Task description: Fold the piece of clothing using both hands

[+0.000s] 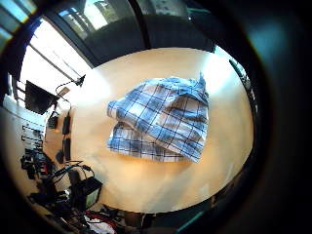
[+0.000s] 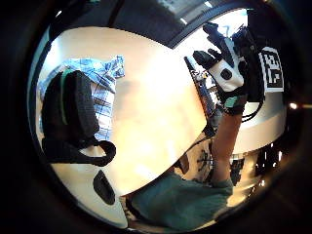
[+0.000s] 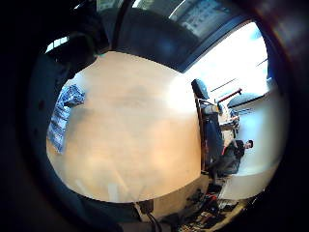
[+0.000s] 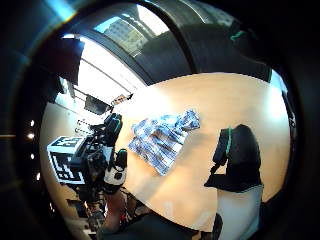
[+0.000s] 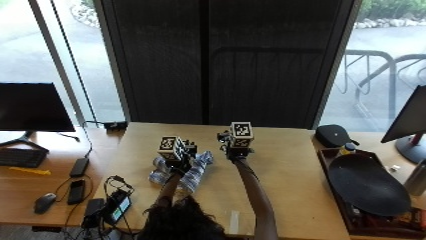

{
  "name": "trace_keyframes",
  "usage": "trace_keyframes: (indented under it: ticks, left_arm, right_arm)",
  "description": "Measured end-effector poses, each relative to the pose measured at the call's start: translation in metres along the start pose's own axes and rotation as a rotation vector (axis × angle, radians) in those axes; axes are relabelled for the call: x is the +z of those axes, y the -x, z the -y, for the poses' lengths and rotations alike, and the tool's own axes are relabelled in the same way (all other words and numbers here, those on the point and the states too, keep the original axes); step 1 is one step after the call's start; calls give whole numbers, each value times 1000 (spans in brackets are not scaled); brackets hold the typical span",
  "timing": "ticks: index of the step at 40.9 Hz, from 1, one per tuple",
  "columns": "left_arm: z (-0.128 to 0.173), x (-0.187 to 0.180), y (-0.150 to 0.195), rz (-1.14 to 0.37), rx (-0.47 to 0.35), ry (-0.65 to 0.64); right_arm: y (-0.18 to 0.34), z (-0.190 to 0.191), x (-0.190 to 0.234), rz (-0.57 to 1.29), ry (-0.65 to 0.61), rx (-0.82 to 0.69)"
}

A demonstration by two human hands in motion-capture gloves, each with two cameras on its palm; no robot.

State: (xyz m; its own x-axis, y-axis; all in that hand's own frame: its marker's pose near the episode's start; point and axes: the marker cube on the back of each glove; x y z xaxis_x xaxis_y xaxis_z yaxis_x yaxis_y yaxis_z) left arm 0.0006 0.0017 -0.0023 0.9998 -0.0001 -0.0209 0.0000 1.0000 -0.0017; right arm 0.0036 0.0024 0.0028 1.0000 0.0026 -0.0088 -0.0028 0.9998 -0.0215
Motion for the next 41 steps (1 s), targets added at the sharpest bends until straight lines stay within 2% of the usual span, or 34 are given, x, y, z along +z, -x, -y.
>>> trace_keyframes:
  ticks: [4,8,12,19,22,27,31,36,38,41]
  left_arm:
    - [-2,-3,-5,-76,9,-7]
    - [-4,-10,-24,-335,107,-7]
    - [2,2,-8,-194,56,-30]
    - [-6,-11,-24,-250,124,-69]
    - [-5,-10,-19,-169,108,-93]
    - [-12,-7,-15,-149,69,-45]
    - [-18,-4,-19,-214,71,4]
    - [-24,-3,-15,-177,23,36]
    - [-24,-2,-20,-229,47,43]
    - [-26,0,-34,-419,136,75]
  right_arm:
    - [-6,3,6,-2,0,-5]
    - [-7,-1,-3,38,-9,-10]
    - [-12,9,8,29,-30,-4]
    - [-5,6,7,36,-34,-32]
    - [2,-2,-2,51,-29,-49]
    - [1,5,9,30,-35,-47]
    - [-1,12,19,29,-48,-41]
    - [2,6,10,41,-53,-30]
    - [3,5,8,52,-56,-30]
    - [3,5,8,57,-58,-35]
